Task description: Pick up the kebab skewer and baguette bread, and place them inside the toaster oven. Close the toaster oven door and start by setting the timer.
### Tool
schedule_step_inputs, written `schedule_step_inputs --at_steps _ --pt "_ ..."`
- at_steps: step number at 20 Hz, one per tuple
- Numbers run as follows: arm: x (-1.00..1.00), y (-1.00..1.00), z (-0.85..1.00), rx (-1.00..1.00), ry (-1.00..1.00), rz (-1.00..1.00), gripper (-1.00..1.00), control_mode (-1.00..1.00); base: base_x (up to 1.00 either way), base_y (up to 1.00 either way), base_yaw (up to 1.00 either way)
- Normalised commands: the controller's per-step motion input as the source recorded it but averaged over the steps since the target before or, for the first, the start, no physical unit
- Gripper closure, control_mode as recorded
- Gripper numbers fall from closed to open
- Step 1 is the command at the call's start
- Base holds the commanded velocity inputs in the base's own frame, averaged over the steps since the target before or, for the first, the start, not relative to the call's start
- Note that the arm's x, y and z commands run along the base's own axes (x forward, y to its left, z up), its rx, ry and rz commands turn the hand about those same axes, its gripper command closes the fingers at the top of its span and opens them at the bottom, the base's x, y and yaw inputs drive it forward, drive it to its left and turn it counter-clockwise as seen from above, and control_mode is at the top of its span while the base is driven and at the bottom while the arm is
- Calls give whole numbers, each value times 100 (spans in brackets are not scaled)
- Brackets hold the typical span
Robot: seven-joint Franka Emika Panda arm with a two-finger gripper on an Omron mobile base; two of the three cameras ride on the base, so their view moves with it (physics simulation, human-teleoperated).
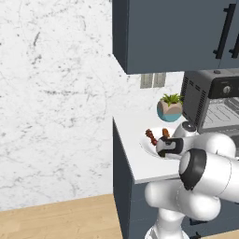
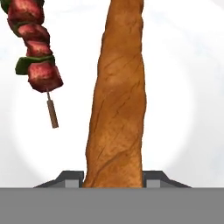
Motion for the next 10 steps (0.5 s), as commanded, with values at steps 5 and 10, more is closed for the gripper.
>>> schedule_step_inputs --at_steps 5,10 --pt "-13 0 81 0 9 0 100 -100 0 0 0" --pt "-12 2 79 1 21 0 100 -100 0 0 0"
